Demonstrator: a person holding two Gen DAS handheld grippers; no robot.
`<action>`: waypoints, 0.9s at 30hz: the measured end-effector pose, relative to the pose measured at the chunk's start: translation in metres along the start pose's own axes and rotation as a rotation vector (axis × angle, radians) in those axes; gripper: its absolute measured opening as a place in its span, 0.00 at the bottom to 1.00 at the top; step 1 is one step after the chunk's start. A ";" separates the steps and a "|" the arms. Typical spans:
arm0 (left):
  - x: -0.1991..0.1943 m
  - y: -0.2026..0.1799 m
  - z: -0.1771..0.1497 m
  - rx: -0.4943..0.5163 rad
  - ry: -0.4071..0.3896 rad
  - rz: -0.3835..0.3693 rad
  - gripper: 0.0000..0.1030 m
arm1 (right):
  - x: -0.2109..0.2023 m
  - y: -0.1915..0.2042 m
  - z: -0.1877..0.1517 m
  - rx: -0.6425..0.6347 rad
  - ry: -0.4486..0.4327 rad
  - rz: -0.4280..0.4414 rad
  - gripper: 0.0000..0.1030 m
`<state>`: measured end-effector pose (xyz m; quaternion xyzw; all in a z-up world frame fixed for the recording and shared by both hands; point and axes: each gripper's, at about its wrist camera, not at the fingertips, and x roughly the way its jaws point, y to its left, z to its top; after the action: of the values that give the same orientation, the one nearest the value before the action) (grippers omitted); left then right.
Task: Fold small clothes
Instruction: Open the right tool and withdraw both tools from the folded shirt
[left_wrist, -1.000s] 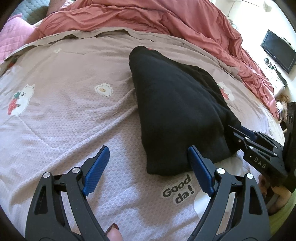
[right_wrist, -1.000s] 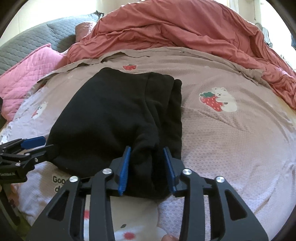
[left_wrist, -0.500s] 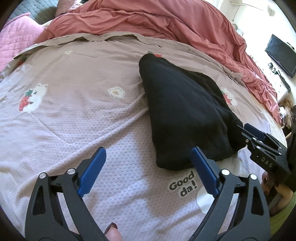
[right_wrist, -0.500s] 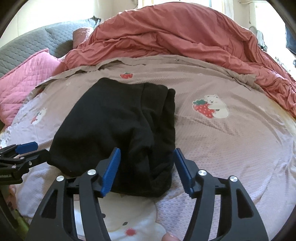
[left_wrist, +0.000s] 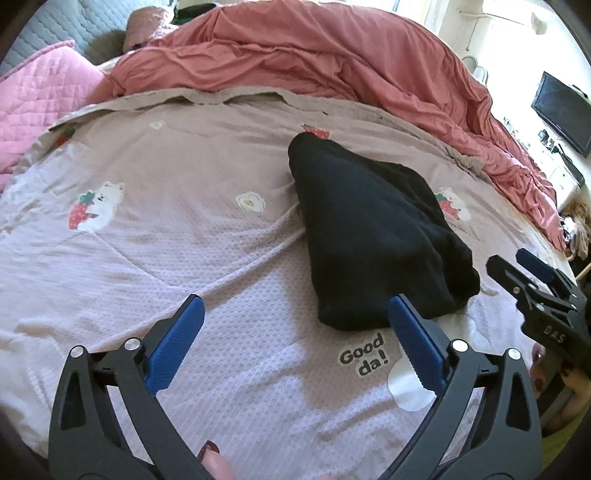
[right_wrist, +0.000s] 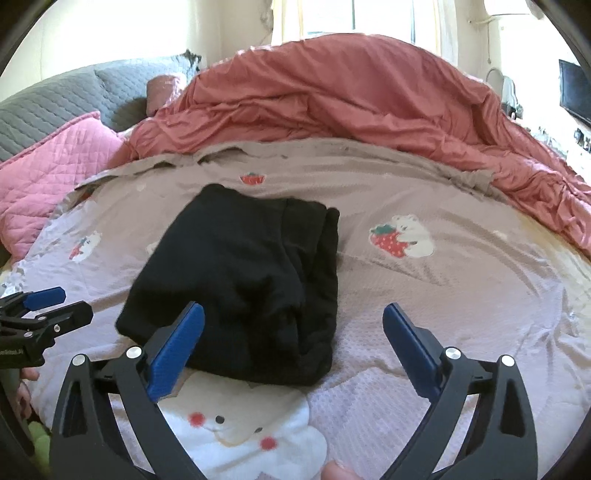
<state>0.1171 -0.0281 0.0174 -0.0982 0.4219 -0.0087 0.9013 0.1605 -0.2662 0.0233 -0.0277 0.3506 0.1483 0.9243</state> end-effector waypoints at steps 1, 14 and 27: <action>-0.004 0.000 -0.002 0.001 -0.008 0.002 0.91 | -0.005 0.001 -0.001 0.000 -0.011 0.002 0.94; -0.043 -0.005 -0.031 0.026 -0.064 0.019 0.91 | -0.060 0.002 -0.034 0.040 -0.083 0.014 0.95; -0.043 0.001 -0.064 -0.008 -0.023 0.015 0.91 | -0.049 0.008 -0.076 0.102 0.029 -0.032 0.95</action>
<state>0.0402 -0.0342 0.0099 -0.0986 0.4124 0.0010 0.9057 0.0753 -0.2831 -0.0012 0.0117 0.3705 0.1152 0.9216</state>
